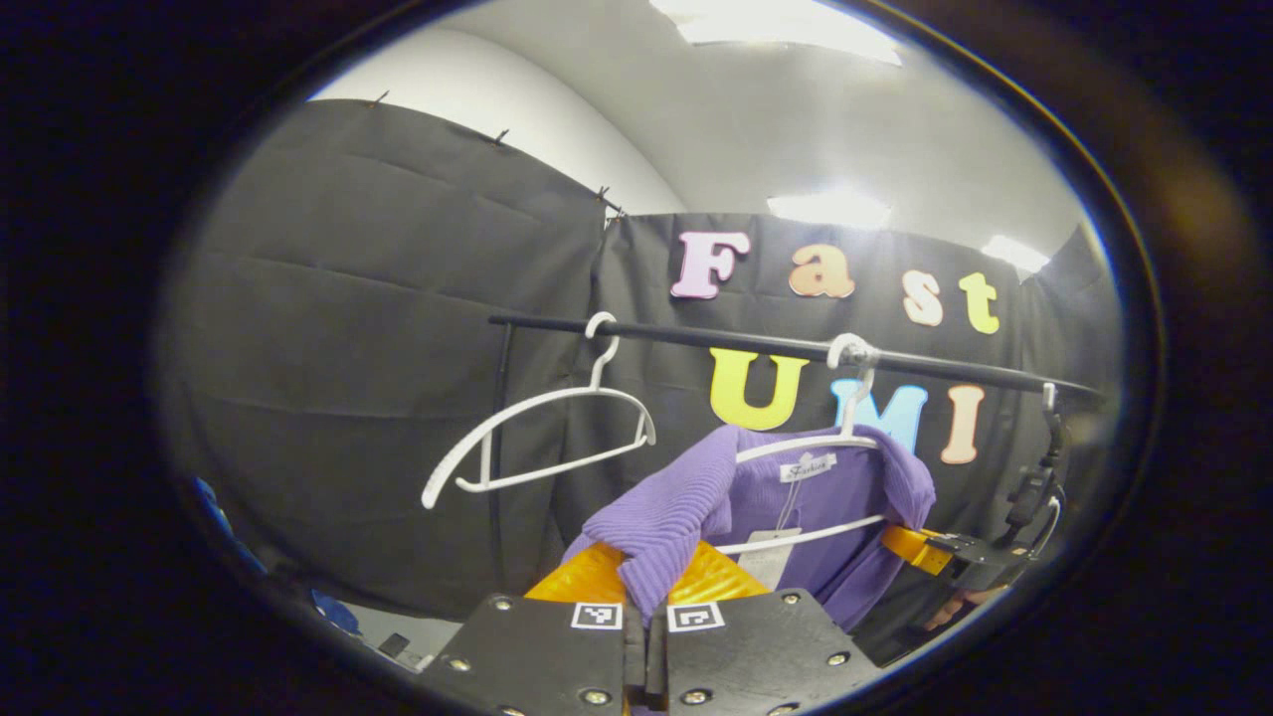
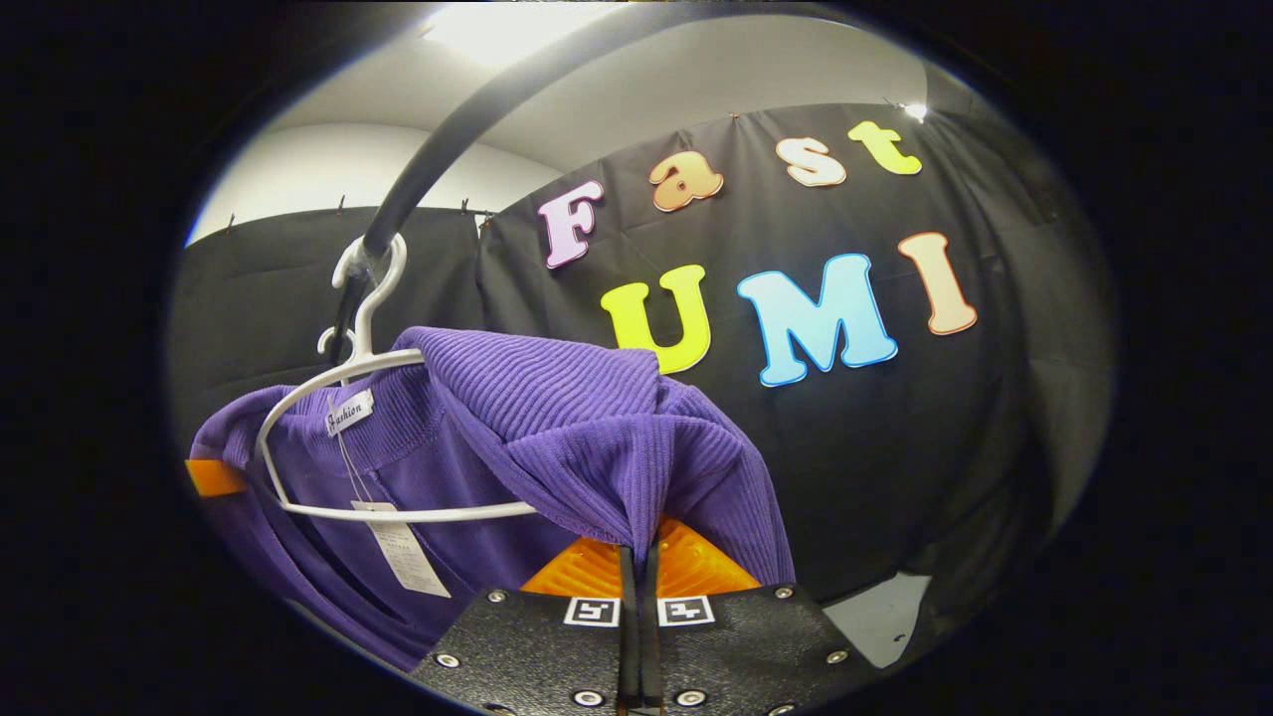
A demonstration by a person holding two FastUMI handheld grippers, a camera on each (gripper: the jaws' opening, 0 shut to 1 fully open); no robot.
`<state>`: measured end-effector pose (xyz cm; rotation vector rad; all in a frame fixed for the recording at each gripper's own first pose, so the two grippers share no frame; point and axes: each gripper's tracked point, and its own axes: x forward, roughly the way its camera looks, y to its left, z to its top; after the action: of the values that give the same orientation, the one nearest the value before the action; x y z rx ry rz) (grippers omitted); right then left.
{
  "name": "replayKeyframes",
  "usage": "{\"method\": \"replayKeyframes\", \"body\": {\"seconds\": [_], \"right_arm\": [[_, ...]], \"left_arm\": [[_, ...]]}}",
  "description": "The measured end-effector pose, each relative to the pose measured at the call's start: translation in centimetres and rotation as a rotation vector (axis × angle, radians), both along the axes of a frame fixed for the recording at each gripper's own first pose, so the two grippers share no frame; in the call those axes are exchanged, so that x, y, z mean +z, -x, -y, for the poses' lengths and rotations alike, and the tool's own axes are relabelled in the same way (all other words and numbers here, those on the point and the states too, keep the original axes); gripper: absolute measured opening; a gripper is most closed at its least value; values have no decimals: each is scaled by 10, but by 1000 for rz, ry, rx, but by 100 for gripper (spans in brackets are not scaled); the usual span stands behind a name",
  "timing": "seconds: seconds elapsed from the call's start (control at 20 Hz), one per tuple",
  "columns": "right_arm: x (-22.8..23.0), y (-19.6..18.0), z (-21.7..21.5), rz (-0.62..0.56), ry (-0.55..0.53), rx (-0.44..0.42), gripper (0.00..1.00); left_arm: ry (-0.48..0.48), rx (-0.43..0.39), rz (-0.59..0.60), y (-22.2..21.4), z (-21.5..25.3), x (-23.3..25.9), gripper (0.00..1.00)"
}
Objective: Grasp the clothes on the hanger with both hands and then place them into the laundry hamper below.
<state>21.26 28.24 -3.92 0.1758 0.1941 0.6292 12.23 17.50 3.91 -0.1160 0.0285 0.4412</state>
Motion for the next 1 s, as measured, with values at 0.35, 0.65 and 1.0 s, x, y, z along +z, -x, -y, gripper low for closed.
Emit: {"method": "replayKeyframes", "body": {"seconds": [0.35,0.65,1.0], "right_arm": [[13,21,12,8,28,-142,0],[25,33,13,27,32,-240,0],[34,47,1,68,52,-289,0]], "left_arm": [[-33,-97,83,-8,-49,40,1],[-34,-188,108,-20,-75,53,1],[16,-213,114,-24,-124,45,1]]}}
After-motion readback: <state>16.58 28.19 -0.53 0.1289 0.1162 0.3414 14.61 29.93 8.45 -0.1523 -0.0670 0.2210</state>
